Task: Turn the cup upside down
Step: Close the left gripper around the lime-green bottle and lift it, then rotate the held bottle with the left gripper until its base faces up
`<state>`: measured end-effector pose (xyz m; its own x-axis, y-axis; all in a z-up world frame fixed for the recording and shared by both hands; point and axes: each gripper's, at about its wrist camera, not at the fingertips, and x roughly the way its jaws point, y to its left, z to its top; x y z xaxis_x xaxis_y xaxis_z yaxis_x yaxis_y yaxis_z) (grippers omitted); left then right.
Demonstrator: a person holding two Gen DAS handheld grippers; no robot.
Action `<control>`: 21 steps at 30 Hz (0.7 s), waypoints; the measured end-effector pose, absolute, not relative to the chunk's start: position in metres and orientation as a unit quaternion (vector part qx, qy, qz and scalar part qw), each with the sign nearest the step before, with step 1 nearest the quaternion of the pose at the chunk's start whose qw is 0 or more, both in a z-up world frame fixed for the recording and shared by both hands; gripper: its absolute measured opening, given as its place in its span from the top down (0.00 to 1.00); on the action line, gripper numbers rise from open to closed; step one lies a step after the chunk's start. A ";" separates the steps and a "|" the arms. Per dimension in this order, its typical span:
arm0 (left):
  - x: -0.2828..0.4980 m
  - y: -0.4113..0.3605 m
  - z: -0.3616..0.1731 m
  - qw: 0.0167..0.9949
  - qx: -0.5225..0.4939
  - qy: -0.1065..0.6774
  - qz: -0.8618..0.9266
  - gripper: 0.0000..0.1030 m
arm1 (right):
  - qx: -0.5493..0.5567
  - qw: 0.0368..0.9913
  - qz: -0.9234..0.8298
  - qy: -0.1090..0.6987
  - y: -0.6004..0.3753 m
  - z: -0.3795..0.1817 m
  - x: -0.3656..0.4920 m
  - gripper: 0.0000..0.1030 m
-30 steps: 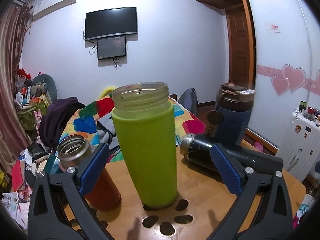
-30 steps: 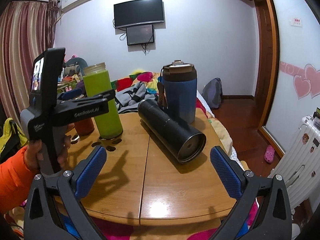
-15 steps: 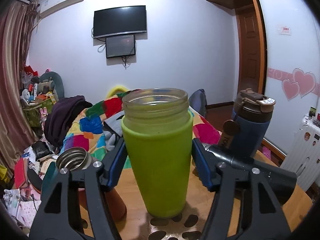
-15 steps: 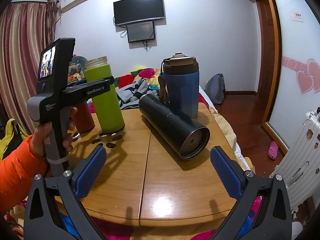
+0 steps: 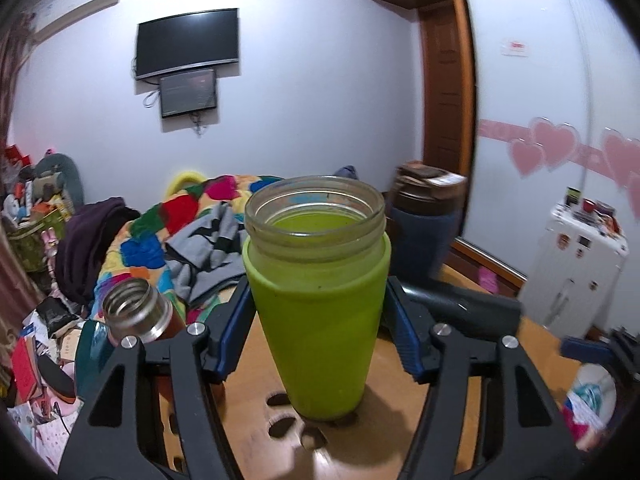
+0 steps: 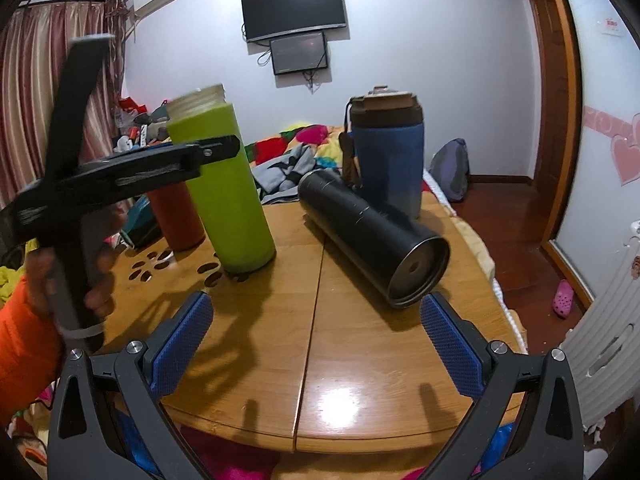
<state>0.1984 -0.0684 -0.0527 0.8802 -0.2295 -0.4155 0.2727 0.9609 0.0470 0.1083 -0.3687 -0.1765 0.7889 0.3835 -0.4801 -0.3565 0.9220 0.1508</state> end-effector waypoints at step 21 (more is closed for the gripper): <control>0.104 -0.042 -0.043 0.939 0.012 0.242 -0.244 0.39 | -0.078 0.891 0.354 0.273 -0.262 -0.215 0.128 0.34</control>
<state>0.1043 -0.0418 -0.0426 0.7639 -0.4525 -0.4601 0.4644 0.8805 -0.0950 0.1284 -0.2624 -0.2146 0.6001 0.5886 -0.5417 -0.6737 0.7370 0.0545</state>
